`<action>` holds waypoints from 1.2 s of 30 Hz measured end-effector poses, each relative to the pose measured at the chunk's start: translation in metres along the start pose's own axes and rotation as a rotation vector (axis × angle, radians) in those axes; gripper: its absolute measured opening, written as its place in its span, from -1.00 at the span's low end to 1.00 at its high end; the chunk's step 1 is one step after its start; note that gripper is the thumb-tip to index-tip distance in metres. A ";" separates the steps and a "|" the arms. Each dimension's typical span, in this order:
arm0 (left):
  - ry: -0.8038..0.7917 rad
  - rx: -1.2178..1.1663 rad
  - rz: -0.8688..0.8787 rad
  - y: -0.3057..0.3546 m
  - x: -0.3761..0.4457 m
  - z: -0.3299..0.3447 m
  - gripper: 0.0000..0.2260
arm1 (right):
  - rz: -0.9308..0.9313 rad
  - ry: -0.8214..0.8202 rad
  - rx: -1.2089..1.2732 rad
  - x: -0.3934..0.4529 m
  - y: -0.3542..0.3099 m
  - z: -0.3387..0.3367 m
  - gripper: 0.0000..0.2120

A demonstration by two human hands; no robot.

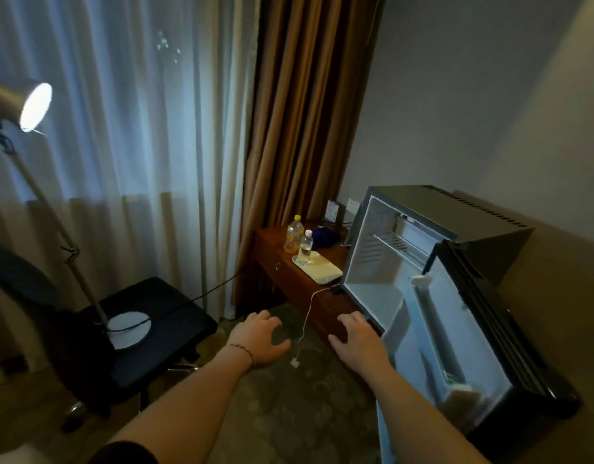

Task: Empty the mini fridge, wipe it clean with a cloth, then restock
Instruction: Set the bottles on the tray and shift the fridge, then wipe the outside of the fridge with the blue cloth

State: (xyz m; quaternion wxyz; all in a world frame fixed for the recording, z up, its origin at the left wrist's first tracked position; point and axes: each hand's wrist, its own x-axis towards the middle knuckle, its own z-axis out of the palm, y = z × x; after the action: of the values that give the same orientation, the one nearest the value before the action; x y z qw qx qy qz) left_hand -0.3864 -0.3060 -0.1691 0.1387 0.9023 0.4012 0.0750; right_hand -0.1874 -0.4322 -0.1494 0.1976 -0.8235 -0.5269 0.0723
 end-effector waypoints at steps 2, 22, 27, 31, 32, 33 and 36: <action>0.011 -0.006 -0.012 -0.015 0.039 -0.012 -0.50 | -0.009 0.009 -0.004 0.045 -0.001 0.001 -0.57; -0.056 -0.034 0.132 -0.175 0.469 -0.054 -0.48 | 0.120 0.048 -0.108 0.456 -0.031 0.048 -0.61; -0.090 -0.008 0.188 -0.168 0.572 -0.049 -0.47 | 0.174 0.041 -0.123 0.537 -0.004 0.053 -0.57; -0.087 0.014 0.212 -0.159 0.656 -0.034 -0.49 | 0.231 0.048 -0.103 0.612 0.037 0.060 -0.54; -0.082 0.021 0.204 -0.157 0.676 -0.030 -0.47 | 0.233 0.059 -0.110 0.632 0.049 0.063 -0.58; -0.077 0.021 0.192 -0.156 0.696 -0.026 -0.45 | 0.239 0.070 -0.112 0.652 0.060 0.065 -0.62; -0.078 0.021 0.156 -0.156 0.752 -0.015 -0.41 | 0.248 0.033 -0.108 0.709 0.090 0.074 -0.66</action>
State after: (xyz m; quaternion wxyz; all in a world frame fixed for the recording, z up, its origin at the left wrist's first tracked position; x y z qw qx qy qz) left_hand 0.0016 0.3569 -0.1850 0.1384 0.9345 0.3248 0.0463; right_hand 0.1719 0.1887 -0.1895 0.1511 -0.8927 -0.4210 0.0538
